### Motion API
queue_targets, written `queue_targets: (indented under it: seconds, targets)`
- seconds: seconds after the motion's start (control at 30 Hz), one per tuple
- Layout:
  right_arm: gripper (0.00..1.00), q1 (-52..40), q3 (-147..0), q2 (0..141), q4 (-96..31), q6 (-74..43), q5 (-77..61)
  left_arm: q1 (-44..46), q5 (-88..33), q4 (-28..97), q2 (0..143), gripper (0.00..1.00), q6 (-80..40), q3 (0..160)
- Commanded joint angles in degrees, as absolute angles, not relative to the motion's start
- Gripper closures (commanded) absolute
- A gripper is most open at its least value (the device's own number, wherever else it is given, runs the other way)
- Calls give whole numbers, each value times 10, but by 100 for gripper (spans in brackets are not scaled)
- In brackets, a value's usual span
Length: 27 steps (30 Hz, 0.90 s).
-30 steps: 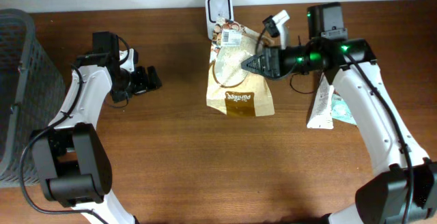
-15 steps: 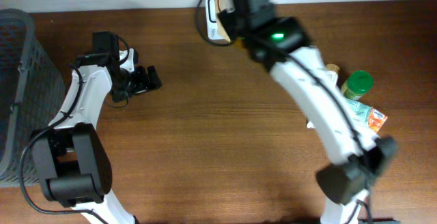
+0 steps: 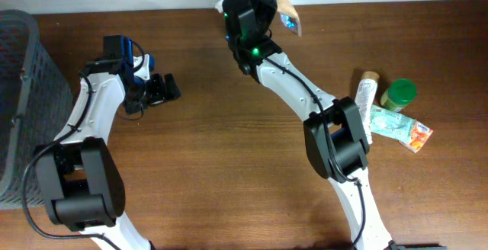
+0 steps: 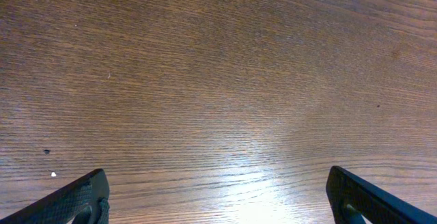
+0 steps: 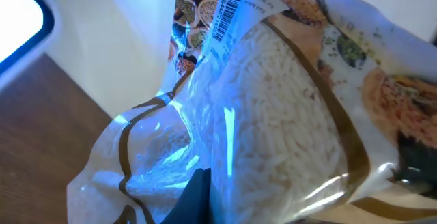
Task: Scan the item barcode
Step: 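Raise the rice bag with the right gripper to the white scanner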
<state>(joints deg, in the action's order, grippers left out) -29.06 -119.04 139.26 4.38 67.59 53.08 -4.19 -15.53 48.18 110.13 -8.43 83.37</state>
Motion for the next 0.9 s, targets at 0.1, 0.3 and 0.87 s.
queue_targets:
  seconds: [0.1,0.3,0.87]
  targets:
    - [96,-290,-1204,1419,53,720,529,-43,-152,481,1095,1,-81,838]
    - [96,-301,-1202,1420,17,720,515,-43,-152,481,1095,1,-81,838]
    - [96,-277,-1202,1420,-15,711,528,-43,-152,481,1095,1,-81,838]
